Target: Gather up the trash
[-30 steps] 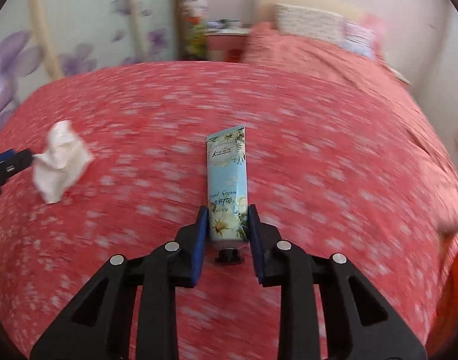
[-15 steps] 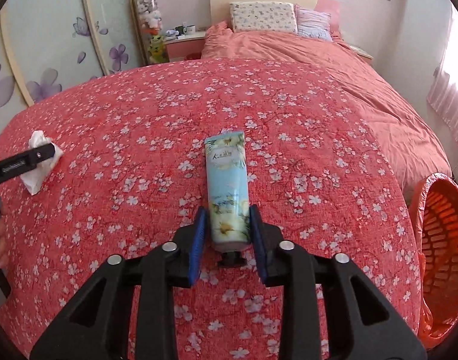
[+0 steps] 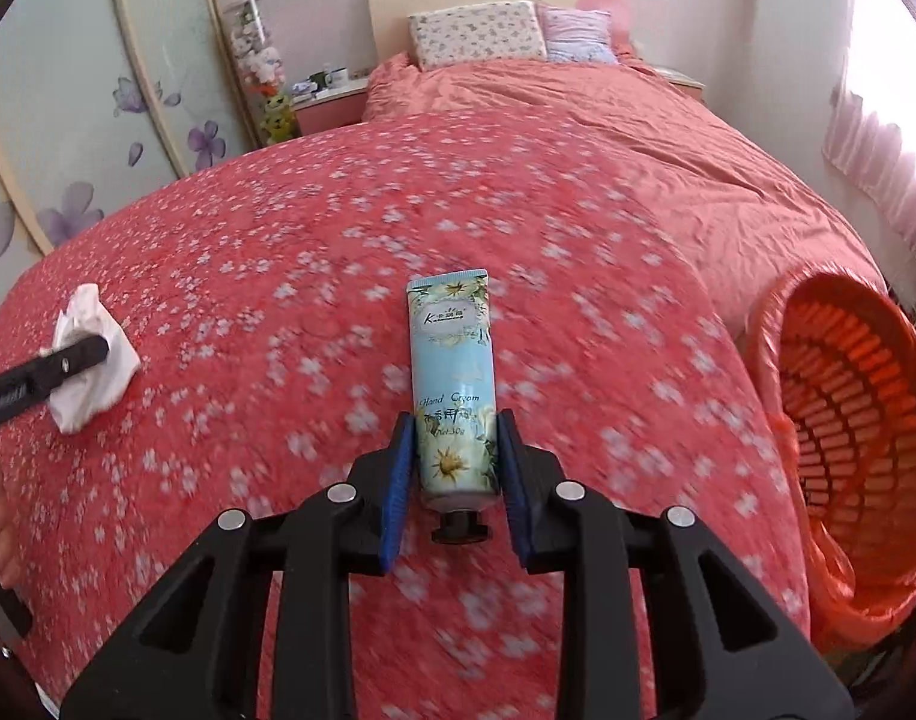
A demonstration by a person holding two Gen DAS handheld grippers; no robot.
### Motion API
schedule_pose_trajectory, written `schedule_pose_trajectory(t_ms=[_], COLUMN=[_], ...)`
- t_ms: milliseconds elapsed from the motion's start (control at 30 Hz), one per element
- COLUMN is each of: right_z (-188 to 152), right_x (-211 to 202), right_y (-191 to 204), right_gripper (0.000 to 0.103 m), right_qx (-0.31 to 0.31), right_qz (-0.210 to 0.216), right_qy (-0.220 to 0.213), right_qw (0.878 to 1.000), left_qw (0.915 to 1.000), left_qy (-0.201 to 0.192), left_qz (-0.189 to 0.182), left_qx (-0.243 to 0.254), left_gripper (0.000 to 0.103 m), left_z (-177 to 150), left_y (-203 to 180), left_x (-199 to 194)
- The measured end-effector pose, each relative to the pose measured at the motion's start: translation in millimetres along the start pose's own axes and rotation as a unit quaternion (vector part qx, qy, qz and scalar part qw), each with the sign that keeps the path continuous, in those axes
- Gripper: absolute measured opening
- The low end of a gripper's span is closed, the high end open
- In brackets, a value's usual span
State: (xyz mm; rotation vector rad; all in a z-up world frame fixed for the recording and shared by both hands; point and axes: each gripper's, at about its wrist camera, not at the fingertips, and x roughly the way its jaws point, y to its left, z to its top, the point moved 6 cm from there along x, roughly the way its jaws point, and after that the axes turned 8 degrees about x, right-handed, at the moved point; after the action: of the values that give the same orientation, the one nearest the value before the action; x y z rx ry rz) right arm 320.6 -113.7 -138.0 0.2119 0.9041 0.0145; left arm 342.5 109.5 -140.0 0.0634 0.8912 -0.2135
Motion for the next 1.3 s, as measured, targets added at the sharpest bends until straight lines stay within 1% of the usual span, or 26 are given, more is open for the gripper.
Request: schedule_pose_trajectory(t_ms=[67,133,233,300,333,667,767,900,1300], right_z=[0,1,4,6,6,7,6,6,6], right_x=[0,2,5,7,7,9,9,9,7], right_y=[-1,0,5,7,8,9,7,7,4], right_gripper=[0.028,0.029,0.029,0.029,0.029,0.030,0.030,0.030,0.030], right_qx=[0.002,0.002,-0.006,-0.013,-0.014,-0.018,-0.017,-0.016,-0.009], right_qz=[0.002,-0.002,-0.010,-0.017,-0.018,-0.023,-0.021,-0.021,-0.011], right_qy=[-0.002,-0.005,-0.007,-0.008,-0.007,-0.007,-0.007,-0.007,-0.007], right_qw=[1.000,1.000,1.000,1.000,1.000,1.000,1.000,1.000,1.000], left_qw=[0.9991,0.9974,0.9966,0.9964,0.9964,0.9965,0.9969,0.9966,0.9970], left_qy=[-0.002,0.001,0.012,0.014,0.014,0.015,0.015,0.017,0.016], left_qz=[0.017,0.039,0.057,0.067,0.070,0.077,0.074,0.078,0.075], left_qx=[0.039,0.060,0.058,0.050,0.047,0.028,0.023,0.018,0.010], left_gripper=[0.047,0.049,0.053,0.059,0.060,0.060,0.061,0.065,0.065], left_z=[-3,-4,-6,-6,-5,-9,-11,-12,-12], left_y=[-21,-33,-39,-38,-38,-40,-36,-28,-21], left_x=[-2,2,9,12,13,20,19,16,11])
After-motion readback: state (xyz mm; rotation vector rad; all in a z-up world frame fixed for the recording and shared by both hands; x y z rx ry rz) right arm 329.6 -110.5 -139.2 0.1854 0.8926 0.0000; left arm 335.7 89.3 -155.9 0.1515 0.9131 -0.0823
